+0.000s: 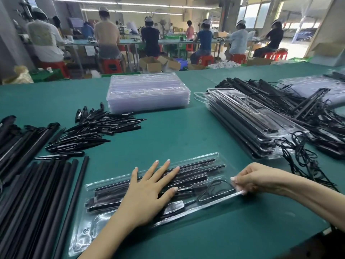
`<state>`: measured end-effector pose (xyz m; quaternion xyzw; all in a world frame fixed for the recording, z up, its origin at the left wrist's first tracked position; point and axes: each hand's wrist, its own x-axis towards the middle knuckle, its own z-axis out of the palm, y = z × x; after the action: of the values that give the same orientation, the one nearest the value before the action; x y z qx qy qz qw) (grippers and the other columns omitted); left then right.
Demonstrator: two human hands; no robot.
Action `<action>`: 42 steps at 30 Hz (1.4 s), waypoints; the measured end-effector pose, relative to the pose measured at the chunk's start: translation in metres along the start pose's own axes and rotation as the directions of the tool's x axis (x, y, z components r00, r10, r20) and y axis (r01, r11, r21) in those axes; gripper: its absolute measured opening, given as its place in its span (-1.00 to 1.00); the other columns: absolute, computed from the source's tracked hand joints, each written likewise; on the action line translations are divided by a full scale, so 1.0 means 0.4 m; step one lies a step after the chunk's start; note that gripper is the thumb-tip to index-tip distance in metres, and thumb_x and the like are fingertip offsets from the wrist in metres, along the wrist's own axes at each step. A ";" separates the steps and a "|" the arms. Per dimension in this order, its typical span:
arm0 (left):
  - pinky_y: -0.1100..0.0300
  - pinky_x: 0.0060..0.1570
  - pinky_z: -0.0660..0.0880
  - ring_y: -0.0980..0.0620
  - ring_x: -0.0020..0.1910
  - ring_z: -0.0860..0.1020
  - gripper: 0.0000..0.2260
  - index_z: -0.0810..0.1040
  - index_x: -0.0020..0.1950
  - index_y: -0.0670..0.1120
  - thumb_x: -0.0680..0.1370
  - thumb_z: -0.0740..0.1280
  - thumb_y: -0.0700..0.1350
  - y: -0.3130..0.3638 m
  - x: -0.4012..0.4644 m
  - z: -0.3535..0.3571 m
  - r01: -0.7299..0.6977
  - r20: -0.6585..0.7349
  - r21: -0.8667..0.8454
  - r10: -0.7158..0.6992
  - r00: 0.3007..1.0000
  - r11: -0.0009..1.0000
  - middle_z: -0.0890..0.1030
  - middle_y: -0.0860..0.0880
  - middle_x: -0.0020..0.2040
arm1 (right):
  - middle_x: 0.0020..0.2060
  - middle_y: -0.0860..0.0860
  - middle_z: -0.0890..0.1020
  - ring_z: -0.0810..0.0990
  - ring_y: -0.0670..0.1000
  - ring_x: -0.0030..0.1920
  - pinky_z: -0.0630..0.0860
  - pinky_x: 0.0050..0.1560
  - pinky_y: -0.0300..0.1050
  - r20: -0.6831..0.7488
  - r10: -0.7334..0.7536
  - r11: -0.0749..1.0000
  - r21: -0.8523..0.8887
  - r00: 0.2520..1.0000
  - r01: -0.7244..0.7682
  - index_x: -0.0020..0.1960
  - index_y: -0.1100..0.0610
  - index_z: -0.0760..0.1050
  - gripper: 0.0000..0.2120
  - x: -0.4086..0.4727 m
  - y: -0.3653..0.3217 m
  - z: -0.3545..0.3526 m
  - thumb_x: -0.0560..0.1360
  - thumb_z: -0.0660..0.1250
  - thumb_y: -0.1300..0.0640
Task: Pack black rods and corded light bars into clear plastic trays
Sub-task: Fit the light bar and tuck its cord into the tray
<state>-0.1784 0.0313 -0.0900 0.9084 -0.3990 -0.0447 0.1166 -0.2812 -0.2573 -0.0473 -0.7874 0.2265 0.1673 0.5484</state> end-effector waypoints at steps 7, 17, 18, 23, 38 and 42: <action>-0.08 0.45 -0.34 0.29 0.45 -0.34 -0.56 -0.22 0.38 0.50 0.49 -0.24 0.36 0.001 -0.003 -0.003 -0.001 0.004 -0.014 0.001 1.000 1.000 -0.28 0.40 0.45 | -0.55 0.04 0.53 0.28 -0.13 -0.62 0.13 -0.56 -0.32 -0.106 0.059 0.972 -0.219 0.993 -0.081 -0.41 0.18 0.51 -0.63 0.007 -0.005 0.008 0.56 0.31 0.12; -0.05 0.44 -0.36 0.35 0.40 -0.38 -0.53 -0.25 0.33 0.56 0.41 -0.32 0.41 0.000 -0.006 -0.008 -0.011 0.005 -0.029 0.012 1.000 1.000 -0.29 0.44 0.43 | -0.50 -0.03 0.52 0.46 -0.10 -0.41 0.18 -0.58 -0.39 0.151 0.160 0.986 -0.058 0.975 -0.153 -0.46 0.12 0.59 -0.61 -0.005 -0.015 -0.020 0.53 0.32 0.12; -0.05 0.44 -0.36 0.35 0.40 -0.38 -0.53 -0.25 0.33 0.56 0.41 -0.32 0.41 0.000 -0.007 -0.008 -0.012 0.004 -0.029 0.012 1.000 0.999 -0.29 0.44 0.43 | -0.50 -0.04 0.51 0.45 -0.10 -0.39 0.17 -0.58 -0.39 0.148 0.141 0.989 -0.058 0.979 -0.134 -0.49 0.11 0.58 -0.59 -0.006 -0.011 -0.019 0.53 0.31 0.14; -0.06 0.45 -0.33 0.33 0.44 -0.32 -0.54 -0.22 0.36 0.54 0.44 -0.28 0.38 -0.002 -0.006 -0.008 -0.016 0.005 -0.025 0.016 1.000 1.000 -0.27 0.42 0.45 | -0.49 0.08 0.48 0.38 -0.15 -0.61 0.08 -0.65 -0.41 0.018 0.071 0.996 0.058 0.997 -0.072 -0.44 0.20 0.52 -0.66 -0.001 0.013 -0.001 0.52 0.32 0.25; -0.04 0.46 -0.29 0.35 0.45 -0.24 -0.57 -0.14 0.37 0.54 0.49 -0.21 0.36 -0.010 -0.007 -0.009 -0.019 -0.001 -0.052 0.019 1.000 0.998 -0.20 0.43 0.45 | -0.49 0.05 0.53 0.46 -0.09 -0.52 0.19 -0.40 -0.23 -0.020 -0.035 0.999 -0.026 0.999 0.035 -0.38 0.16 0.55 -0.75 -0.003 0.018 -0.001 0.47 0.39 0.19; -0.03 0.46 -0.29 0.37 0.45 -0.25 -0.56 -0.17 0.35 0.56 0.46 -0.24 0.39 -0.009 -0.008 -0.009 -0.023 -0.006 -0.054 0.023 1.000 0.998 -0.21 0.45 0.45 | -0.50 0.04 0.52 0.36 -0.13 -0.52 0.21 -0.33 -0.26 0.121 0.033 0.993 0.112 0.992 -0.046 -0.38 0.18 0.61 -0.73 -0.002 0.026 -0.013 0.48 0.36 0.19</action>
<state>-0.1774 0.0369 -0.0875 0.9004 -0.4079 -0.0517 0.1425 -0.2873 -0.2653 -0.0533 -0.7386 0.2182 0.2115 0.6018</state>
